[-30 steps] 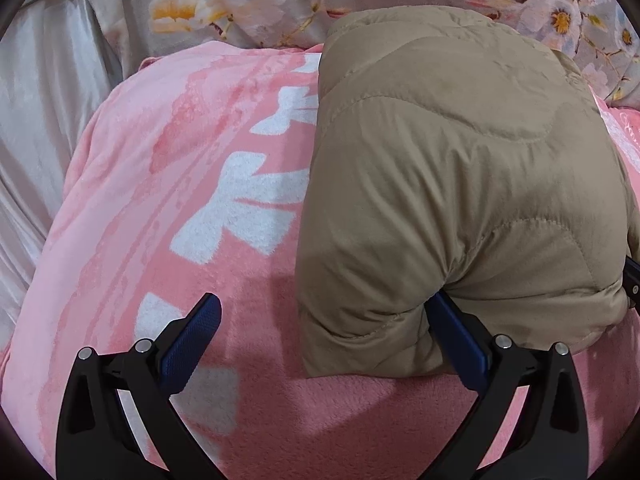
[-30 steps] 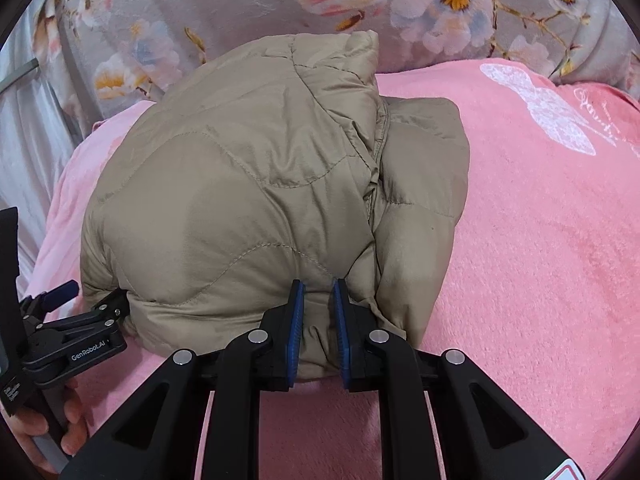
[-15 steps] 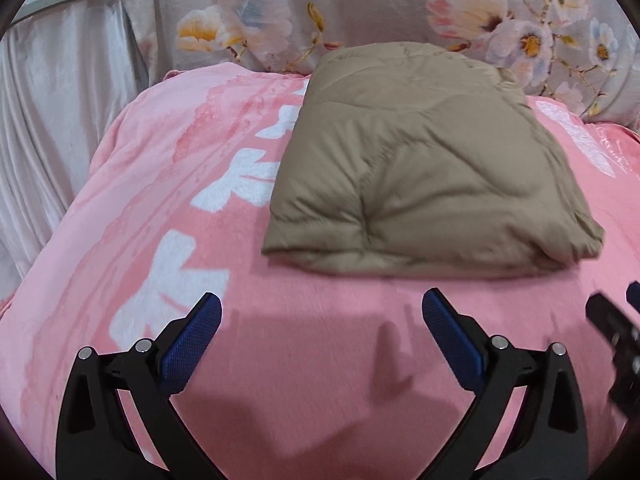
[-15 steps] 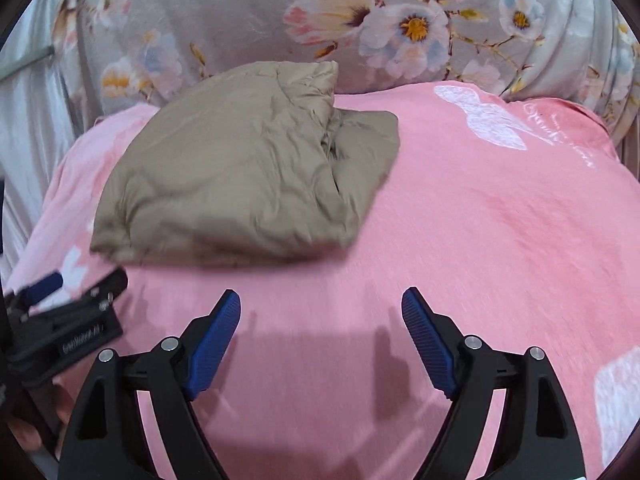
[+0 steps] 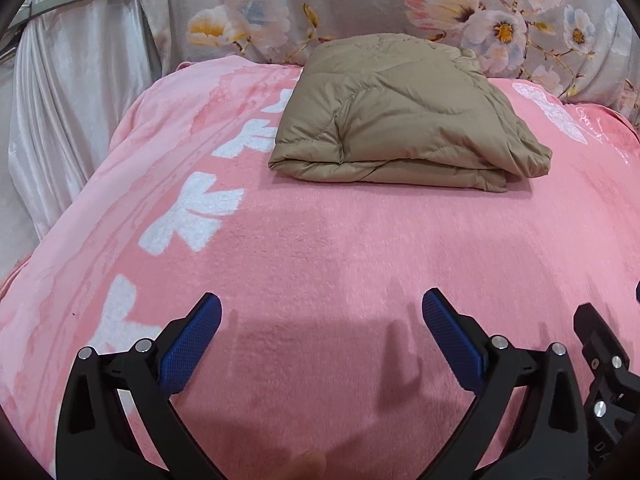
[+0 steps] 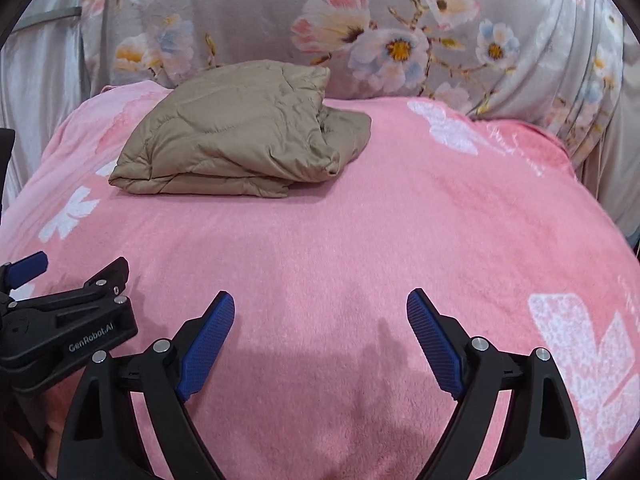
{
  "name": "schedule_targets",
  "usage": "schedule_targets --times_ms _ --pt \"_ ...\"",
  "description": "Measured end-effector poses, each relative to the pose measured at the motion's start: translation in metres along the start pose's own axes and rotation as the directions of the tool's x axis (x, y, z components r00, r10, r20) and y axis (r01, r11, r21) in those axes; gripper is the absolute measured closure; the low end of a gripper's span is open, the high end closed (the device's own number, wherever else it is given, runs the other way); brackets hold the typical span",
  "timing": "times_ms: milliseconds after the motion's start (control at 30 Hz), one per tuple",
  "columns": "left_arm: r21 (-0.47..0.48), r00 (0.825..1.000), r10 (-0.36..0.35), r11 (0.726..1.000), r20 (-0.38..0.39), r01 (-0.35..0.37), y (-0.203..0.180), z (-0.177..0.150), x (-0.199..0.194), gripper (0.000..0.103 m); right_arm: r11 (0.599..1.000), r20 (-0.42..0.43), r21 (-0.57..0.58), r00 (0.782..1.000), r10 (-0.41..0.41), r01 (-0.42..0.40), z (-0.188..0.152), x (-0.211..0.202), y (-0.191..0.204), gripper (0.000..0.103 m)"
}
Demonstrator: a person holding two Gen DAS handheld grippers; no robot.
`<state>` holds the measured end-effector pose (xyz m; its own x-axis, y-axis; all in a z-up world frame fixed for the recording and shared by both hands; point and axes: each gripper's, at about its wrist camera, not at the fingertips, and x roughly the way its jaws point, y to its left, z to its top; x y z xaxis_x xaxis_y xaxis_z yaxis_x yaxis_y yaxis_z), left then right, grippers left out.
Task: Fold large clothes
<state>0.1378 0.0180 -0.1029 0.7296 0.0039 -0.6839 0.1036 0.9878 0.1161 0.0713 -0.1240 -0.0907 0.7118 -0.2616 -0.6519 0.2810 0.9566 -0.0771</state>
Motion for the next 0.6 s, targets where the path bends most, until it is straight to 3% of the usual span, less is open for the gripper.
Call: schedule_targets --times_ms 600 --pt "0.03 0.999 0.021 0.999 0.047 -0.022 -0.0072 -0.0042 -0.0101 0.005 1.0 -0.012 -0.011 1.0 0.014 -0.014 -0.0011 0.0023 0.0043 0.017"
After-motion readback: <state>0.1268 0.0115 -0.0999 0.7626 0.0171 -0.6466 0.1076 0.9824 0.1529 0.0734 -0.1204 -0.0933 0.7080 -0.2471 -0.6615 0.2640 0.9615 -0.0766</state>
